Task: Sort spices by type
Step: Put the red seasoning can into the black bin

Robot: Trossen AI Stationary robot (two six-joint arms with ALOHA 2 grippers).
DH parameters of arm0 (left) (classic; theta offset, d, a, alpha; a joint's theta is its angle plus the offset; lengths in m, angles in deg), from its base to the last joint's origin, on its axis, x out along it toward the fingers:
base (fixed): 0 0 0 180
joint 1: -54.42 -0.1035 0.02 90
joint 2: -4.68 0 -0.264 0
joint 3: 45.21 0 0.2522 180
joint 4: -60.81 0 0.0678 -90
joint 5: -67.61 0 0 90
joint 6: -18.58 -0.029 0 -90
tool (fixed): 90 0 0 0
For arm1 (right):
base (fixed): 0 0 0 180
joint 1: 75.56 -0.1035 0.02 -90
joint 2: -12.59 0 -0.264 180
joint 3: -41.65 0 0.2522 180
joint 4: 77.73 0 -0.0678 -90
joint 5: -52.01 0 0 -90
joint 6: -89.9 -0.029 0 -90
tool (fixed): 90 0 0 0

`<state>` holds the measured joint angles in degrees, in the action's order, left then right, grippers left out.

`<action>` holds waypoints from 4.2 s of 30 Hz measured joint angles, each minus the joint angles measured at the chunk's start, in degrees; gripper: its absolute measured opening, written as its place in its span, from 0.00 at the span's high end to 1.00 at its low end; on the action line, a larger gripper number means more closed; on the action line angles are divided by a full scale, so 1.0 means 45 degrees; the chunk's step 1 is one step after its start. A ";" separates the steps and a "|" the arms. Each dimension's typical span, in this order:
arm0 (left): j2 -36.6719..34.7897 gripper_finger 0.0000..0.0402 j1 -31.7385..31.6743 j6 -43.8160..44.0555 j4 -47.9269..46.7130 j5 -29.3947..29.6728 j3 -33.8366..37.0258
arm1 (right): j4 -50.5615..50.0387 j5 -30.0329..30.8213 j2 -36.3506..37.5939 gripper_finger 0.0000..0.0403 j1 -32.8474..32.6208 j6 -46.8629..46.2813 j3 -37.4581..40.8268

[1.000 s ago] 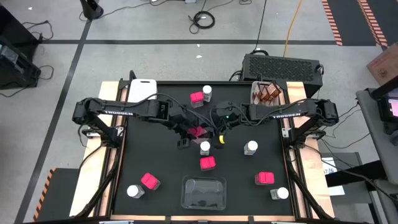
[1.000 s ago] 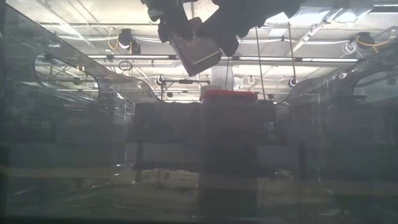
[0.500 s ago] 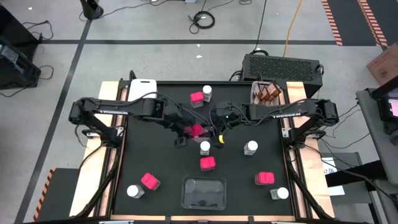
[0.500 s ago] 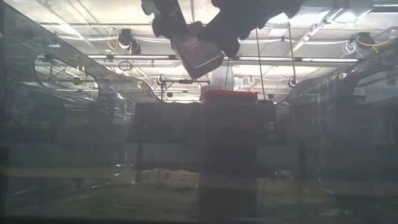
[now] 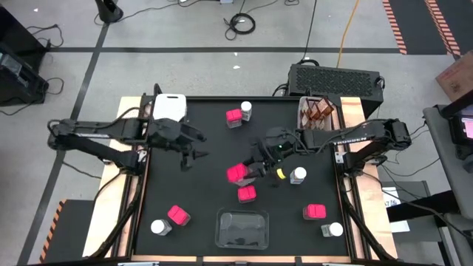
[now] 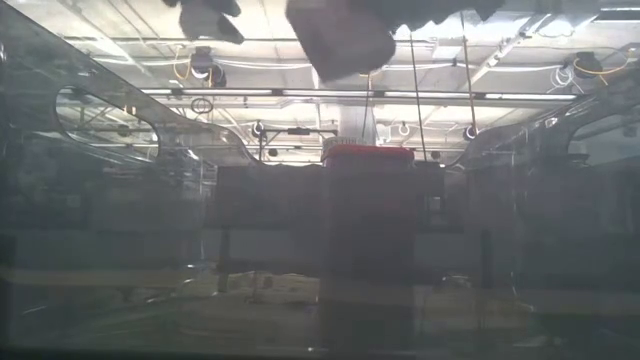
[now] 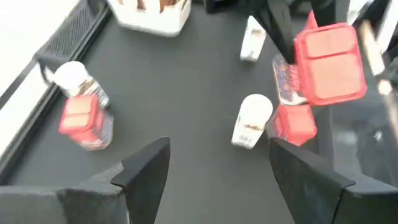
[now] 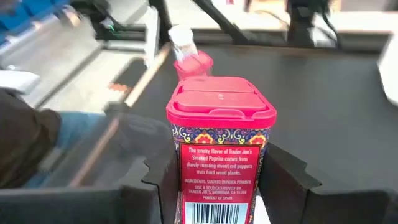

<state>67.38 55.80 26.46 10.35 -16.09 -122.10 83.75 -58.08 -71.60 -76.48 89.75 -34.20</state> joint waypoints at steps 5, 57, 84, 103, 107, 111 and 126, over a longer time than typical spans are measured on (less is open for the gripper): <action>-0.1656 0.31 0.0808 0.0301 0.5545 0.0000 0.3961 | 0.3757 -0.0322 0.0675 0.59 -0.0748 -0.0651 0.2051; -0.1817 0.31 0.1226 0.0861 1.2046 -0.0047 0.7046 | 0.9213 -0.0877 -0.6720 0.59 -0.4167 0.0066 0.0854; -0.1817 0.31 0.1226 0.1181 1.2040 -0.0003 0.7046 | 0.8625 -0.0829 -0.6720 0.45 -0.4223 0.0562 0.0854; -0.1817 0.31 0.1226 0.1180 1.2032 -0.0027 0.7046 | 0.8347 -0.0207 -0.6615 0.38 -0.4213 0.0277 0.0840; -0.1817 0.31 0.1226 0.1186 1.2032 -0.0253 0.7046 | 0.8210 -0.0207 -0.6386 0.33 -0.4213 0.0133 0.0854; -0.1817 0.31 0.1226 0.1189 1.2032 -0.0316 0.7046 | 0.7148 -0.0212 -0.6033 0.30 -0.4213 0.0138 0.0671; -0.1817 0.31 0.1226 0.1177 1.1896 -0.0345 0.7041 | -0.3247 0.1852 -0.5618 0.30 -0.4866 0.1187 -0.4908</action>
<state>59.20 61.31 31.76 63.89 -17.64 -90.41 69.13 -49.74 -96.88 -98.38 95.09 -56.28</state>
